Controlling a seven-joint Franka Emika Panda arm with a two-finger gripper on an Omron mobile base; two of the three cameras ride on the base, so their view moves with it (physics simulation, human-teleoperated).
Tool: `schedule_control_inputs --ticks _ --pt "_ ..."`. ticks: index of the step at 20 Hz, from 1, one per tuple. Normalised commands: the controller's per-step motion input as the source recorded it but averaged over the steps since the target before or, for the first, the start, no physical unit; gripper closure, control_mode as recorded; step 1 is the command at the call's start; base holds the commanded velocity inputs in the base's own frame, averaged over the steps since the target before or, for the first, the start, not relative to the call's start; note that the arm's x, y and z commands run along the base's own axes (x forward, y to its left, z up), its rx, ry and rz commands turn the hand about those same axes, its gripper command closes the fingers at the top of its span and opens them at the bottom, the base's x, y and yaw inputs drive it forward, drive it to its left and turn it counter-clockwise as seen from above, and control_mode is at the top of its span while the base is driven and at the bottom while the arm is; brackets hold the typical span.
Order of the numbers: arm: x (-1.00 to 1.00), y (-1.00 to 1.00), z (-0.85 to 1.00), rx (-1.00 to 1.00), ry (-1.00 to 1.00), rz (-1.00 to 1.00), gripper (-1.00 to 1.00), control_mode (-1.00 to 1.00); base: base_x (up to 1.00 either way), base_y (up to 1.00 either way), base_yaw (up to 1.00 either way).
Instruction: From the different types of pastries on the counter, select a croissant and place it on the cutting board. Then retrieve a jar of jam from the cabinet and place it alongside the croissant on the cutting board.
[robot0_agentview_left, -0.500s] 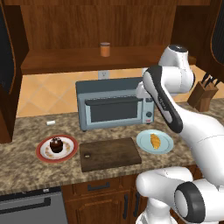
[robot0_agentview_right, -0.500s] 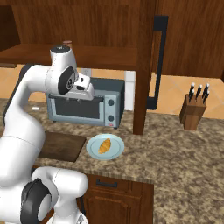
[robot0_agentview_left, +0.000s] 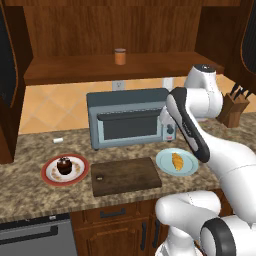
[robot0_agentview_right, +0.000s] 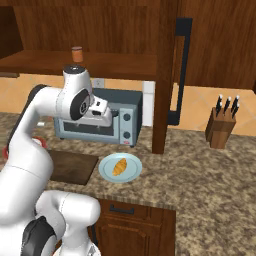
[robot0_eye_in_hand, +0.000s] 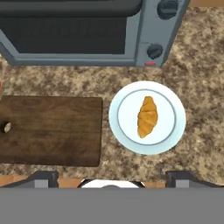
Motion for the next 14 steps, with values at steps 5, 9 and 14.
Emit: schedule_control_inputs --ticks 5,9,14 --pt "0.00 -0.63 -0.67 0.00 -0.04 0.00 -1.00 -1.00 0.00 0.00 0.00" --pt "0.10 -0.33 -0.60 0.00 -0.07 0.00 -1.00 -1.00 0.00 0.00 0.00" --pt "0.45 -0.15 -0.54 0.00 -0.05 0.01 -1.00 -1.00 0.00 0.00 0.00"
